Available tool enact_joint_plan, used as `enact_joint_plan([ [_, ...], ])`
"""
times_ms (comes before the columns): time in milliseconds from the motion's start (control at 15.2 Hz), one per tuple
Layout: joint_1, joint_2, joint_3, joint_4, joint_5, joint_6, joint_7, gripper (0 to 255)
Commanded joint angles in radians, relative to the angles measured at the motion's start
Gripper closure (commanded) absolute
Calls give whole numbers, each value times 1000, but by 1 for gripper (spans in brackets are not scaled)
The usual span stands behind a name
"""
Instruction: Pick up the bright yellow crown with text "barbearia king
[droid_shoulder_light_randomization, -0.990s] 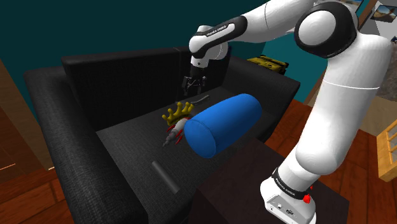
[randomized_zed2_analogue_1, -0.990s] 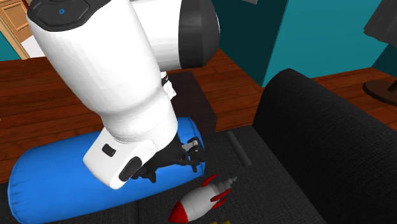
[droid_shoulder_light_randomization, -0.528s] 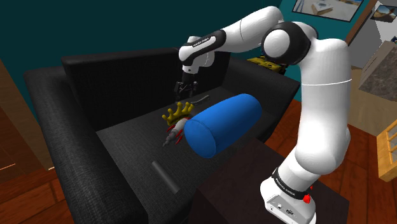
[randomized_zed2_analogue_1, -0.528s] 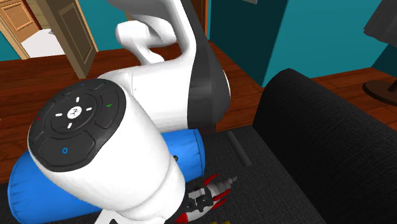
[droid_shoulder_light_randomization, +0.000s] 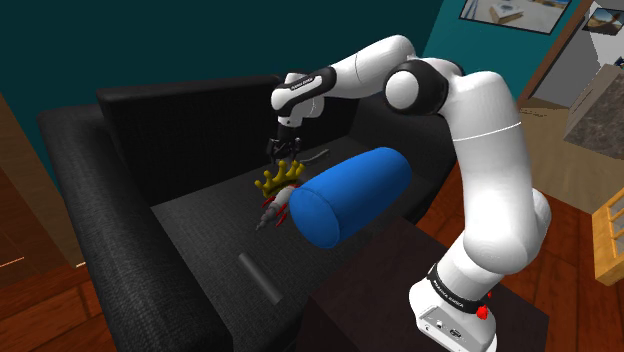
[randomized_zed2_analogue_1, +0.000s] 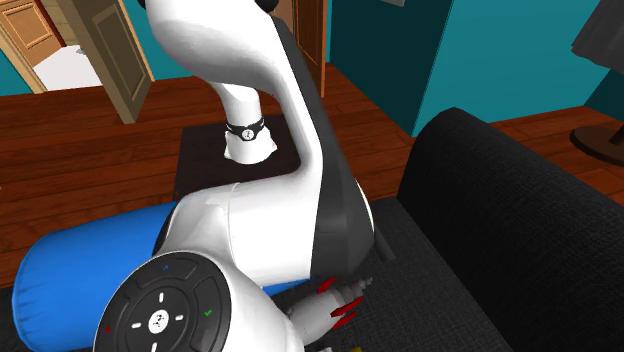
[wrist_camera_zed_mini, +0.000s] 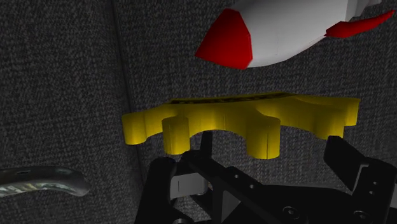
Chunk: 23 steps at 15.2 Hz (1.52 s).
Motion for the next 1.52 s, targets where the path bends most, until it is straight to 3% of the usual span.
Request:
enact_joint_plan([
  [0, -2, 17, 1, 2, 1, 14, -4, 0],
  [198, -2, 30, 1, 3, 3, 27, -7, 0],
  [264, -2, 31, 1, 3, 3, 28, -7, 255],
  [858, -2, 30, 1, 3, 3, 27, -7, 255],
  [1452, -1, -41, -3, 12, -5, -51, 8, 255],
])
